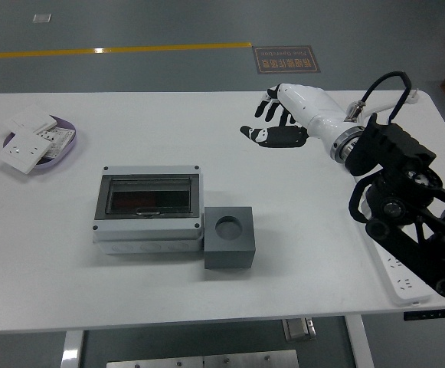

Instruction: Pick up the cylinder from the cube,place it in the box,flap close box

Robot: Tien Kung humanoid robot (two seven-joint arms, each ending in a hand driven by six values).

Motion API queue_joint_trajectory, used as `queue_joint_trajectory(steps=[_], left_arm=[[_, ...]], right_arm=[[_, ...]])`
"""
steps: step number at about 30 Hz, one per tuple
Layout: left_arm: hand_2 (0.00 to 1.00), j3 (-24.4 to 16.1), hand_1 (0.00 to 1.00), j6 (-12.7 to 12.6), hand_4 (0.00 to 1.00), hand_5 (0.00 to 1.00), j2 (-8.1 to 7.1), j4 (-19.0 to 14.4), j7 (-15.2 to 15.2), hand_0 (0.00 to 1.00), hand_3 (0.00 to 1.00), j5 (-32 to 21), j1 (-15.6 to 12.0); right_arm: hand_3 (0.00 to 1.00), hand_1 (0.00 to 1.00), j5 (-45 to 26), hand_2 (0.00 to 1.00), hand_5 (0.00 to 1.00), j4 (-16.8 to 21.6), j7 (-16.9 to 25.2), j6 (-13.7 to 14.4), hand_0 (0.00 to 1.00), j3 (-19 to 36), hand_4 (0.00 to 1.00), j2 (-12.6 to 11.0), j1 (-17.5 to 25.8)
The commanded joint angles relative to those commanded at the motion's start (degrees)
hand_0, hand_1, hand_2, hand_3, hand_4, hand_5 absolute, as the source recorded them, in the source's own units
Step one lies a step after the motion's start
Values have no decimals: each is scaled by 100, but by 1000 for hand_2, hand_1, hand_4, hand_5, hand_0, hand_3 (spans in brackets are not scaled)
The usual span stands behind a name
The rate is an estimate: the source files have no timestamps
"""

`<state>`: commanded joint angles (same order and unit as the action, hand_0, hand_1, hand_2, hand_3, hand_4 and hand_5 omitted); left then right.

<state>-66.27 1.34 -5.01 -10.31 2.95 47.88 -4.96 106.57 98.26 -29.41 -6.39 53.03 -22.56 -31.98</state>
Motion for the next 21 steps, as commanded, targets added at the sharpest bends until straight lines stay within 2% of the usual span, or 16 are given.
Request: queue_joint_trajectory(steps=[6, 9, 11, 15, 16, 21], left_arm=[[854, 24, 852, 2, 2, 2, 31, 0, 2, 923, 951, -4, 14], [854, 46, 852, 3, 2, 2, 46, 0, 0, 923, 951, -14, 22], [854, 61, 852, 4, 2, 2, 55, 0, 0, 923, 951, -21, 28], [854, 52, 852, -4, 2, 2, 55, 0, 14, 923, 951, -13, 35], [854, 42, 852, -12, 2, 2, 54, 0, 24, 923, 951, -5, 38], [854, 31, 852, -32, 2, 2, 52, 0, 45, 923, 951, -3, 44]], right_arm=[[559, 412, -531, 548, 610, -202, 738, 690, 433, 404, 783, 445, 293], [559, 412, -872, 548, 610, -267, 1106, 897, 433, 589, 783, 633, 450], [587, 443, -1155, 586, 577, -341, 1401, 977, 468, 724, 760, 739, 545], [587, 443, -1666, 586, 577, -682, 2002, 909, 468, 984, 760, 873, 665], [606, 456, -1719, 593, 594, -795, 2142, 862, 493, 1042, 769, 893, 685], [606, 456, -1989, 593, 594, -1414, 2826, 617, 493, 1224, 769, 982, 784]])
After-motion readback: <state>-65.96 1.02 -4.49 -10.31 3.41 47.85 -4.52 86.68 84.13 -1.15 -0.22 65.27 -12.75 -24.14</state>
